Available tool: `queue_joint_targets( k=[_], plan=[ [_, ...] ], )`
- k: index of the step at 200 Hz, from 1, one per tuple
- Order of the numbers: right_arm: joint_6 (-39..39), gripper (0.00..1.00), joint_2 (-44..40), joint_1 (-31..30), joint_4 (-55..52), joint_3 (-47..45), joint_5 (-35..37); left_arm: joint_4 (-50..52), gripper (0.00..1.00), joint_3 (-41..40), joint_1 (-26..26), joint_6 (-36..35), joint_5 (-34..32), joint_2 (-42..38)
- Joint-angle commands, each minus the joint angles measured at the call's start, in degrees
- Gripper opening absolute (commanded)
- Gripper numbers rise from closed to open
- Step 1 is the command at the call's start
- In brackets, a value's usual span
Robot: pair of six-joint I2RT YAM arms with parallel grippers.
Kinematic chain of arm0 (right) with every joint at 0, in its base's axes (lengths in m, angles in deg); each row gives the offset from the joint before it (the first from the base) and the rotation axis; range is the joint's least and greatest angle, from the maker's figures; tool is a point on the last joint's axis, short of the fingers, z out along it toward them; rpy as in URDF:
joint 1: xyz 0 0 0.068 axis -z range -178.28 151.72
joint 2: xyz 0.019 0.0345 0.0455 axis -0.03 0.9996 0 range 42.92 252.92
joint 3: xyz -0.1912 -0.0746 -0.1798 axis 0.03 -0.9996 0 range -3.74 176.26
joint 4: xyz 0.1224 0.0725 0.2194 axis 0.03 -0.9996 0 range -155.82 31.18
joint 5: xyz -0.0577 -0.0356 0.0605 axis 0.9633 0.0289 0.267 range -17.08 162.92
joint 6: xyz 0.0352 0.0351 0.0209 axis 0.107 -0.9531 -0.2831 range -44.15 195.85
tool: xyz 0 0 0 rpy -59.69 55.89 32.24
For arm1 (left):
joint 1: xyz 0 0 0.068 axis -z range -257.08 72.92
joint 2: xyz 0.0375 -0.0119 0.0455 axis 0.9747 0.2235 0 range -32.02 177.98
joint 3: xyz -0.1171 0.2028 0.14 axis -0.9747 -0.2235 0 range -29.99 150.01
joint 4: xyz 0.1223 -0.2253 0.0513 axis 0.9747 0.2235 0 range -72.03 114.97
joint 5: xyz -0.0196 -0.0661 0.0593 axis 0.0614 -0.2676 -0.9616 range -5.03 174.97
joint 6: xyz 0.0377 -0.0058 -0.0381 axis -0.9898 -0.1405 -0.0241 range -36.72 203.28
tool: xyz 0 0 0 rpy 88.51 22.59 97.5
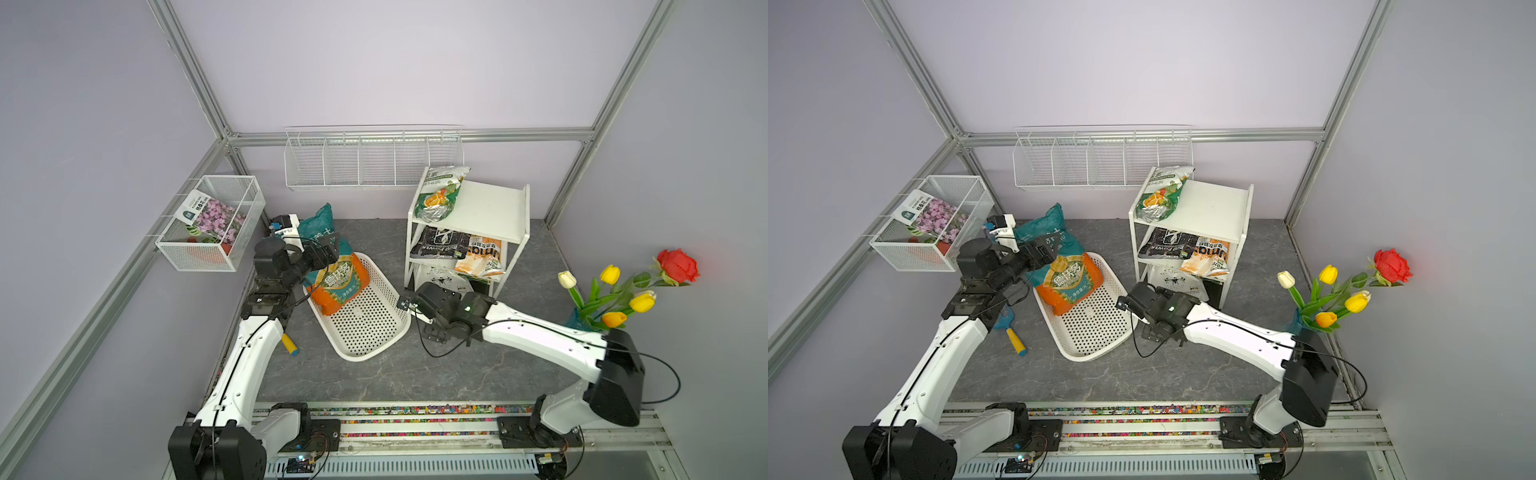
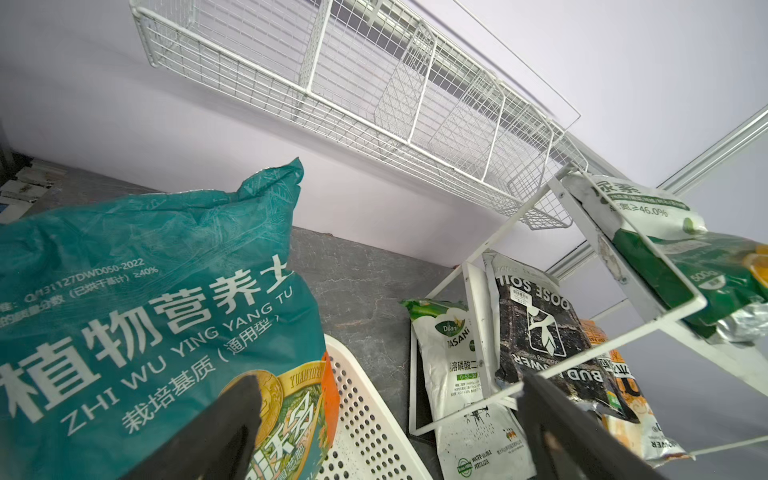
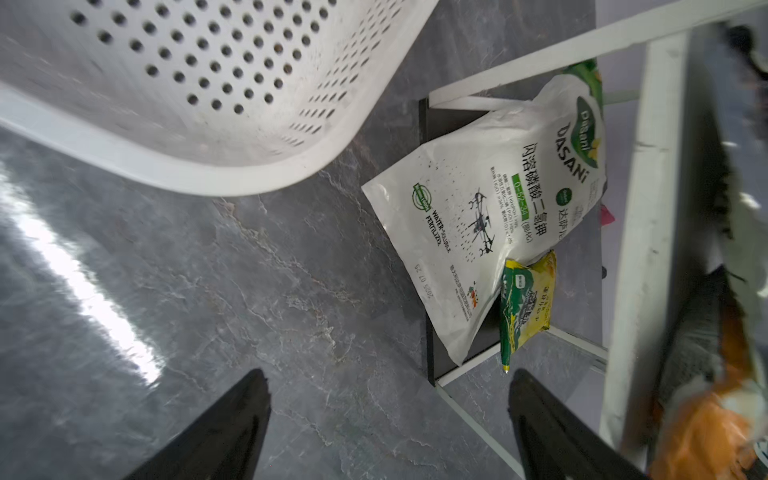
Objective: Take down the fertilizer bag from the shelf
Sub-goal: Pick up the fertilizer bag from the shelf.
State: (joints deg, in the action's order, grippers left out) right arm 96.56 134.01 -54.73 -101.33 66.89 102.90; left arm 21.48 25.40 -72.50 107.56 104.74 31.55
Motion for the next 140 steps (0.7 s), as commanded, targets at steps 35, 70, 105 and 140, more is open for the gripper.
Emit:
queue_joint_targets(
  k=[35, 70, 105, 140],
  plan=[
    [11.06, 0.92, 10.2, -0.46, 15.13, -3.82, 17.11, 1.39, 1.0, -3.94, 0.32, -0.61, -0.52, -3.51],
    [18.59, 0.92, 13.67, -0.13, 24.41, -7.62, 19.66, 1.41, 1.0, -4.24, 0.34, -1.99, -0.34, -4.01],
    [20.12, 0.92, 16.84, 1.26, 30.14, -8.65, 19.83, 1.02, 1.0, -4.26, 0.27, -1.7, -0.35, -4.25],
    [20.67, 0.92, 21.8, 2.72, 33.47, -6.7, 21.91, 0.63, 1.0, -4.14, 0.33, -1.2, -0.32, -4.34]
  ],
)
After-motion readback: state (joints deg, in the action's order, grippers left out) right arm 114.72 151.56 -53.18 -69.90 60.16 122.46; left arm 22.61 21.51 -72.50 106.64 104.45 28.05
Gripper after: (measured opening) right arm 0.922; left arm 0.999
